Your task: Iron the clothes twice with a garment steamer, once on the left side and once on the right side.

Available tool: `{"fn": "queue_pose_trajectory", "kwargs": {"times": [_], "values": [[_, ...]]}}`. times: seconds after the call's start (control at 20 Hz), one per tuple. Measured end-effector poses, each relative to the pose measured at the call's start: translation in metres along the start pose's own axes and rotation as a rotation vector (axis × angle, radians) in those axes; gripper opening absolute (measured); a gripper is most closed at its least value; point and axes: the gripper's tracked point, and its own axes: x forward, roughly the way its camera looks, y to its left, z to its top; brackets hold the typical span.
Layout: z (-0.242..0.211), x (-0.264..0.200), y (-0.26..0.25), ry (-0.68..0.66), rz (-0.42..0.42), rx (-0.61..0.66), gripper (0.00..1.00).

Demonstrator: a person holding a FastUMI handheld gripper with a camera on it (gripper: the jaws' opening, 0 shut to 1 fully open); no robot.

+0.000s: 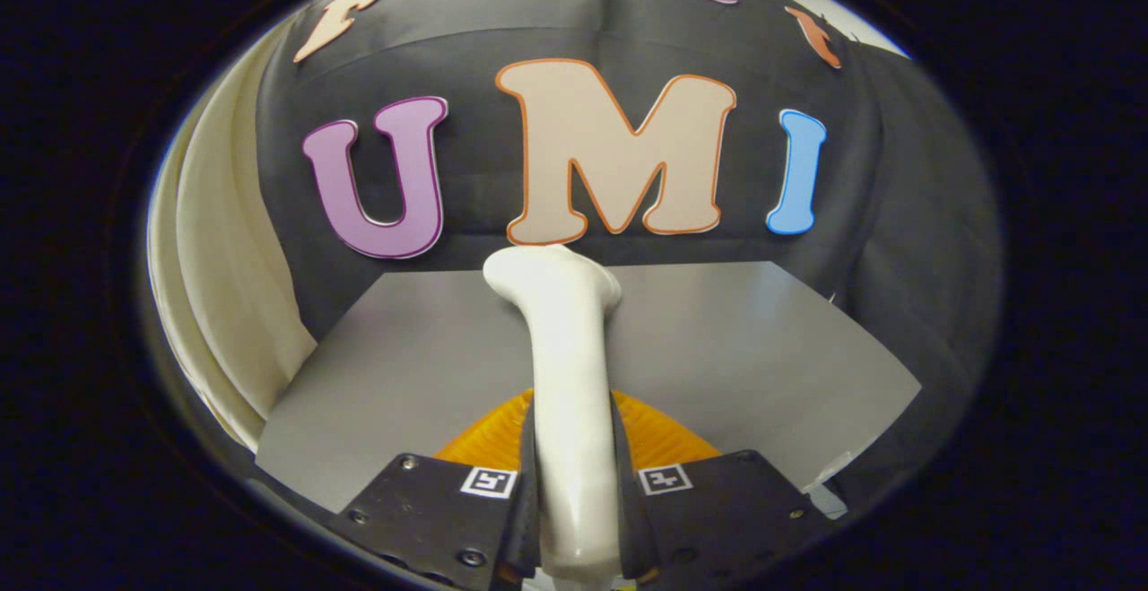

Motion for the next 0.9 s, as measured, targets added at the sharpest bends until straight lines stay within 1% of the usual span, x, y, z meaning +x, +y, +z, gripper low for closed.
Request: {"fn": "queue_pose_trajectory", "kwargs": {"times": [0.1, 0.3, 0.45, 0.6, 0.75, 0.9], "values": [[0.007, -0.021, 0.011, -0.05, 0.035, 0.051, 0.34], [0.019, -0.075, 0.033, -0.098, 0.078, 0.076, 0.34], [0.027, -0.124, 0.061, -0.137, 0.102, 0.098, 0.34], [0.035, -0.175, 0.101, -0.192, 0.112, 0.09, 0.34], [0.043, -0.226, 0.146, -0.262, 0.091, 0.096, 0.34], [0.05, -0.265, 0.192, -0.328, 0.075, 0.116, 0.33]]}}
